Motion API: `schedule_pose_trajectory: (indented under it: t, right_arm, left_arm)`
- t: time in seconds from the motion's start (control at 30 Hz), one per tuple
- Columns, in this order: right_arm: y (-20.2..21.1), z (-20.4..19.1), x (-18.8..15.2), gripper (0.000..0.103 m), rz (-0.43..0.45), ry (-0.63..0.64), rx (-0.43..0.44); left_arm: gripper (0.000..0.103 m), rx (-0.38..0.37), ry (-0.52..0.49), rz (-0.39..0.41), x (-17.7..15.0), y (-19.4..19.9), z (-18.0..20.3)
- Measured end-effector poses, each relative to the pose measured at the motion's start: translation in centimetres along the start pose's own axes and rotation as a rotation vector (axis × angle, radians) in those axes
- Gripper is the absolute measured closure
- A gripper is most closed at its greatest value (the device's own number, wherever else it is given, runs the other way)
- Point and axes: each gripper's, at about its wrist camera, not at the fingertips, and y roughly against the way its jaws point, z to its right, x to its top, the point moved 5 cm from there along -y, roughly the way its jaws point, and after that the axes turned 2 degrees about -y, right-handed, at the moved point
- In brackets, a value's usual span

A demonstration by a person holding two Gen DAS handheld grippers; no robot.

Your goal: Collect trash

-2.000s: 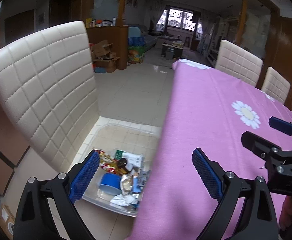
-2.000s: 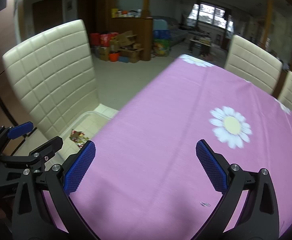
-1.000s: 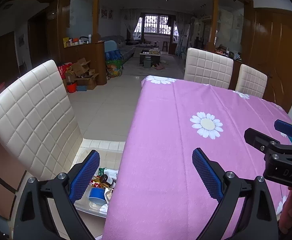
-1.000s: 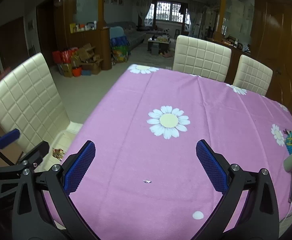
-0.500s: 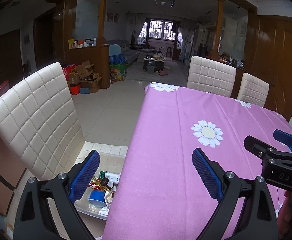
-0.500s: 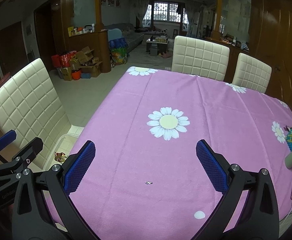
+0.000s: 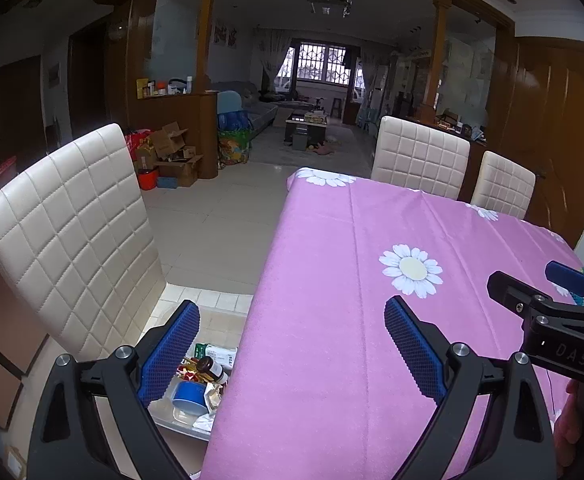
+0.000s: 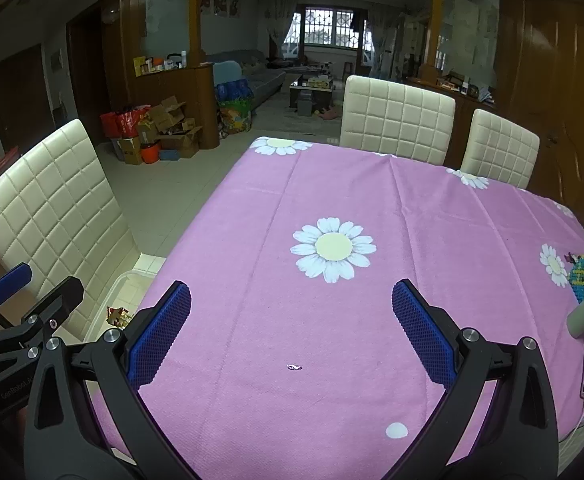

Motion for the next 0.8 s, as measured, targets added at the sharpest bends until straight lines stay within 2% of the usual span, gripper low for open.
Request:
schedule_pose_trajectory:
  t: [0.8]
  right_arm:
    - [0.62, -0.10, 0.27, 0.004, 0.012, 0.004, -0.004]
  left_arm:
    - [0.012, 0.027, -0.015, 0.039, 0.07, 0.59, 0.42]
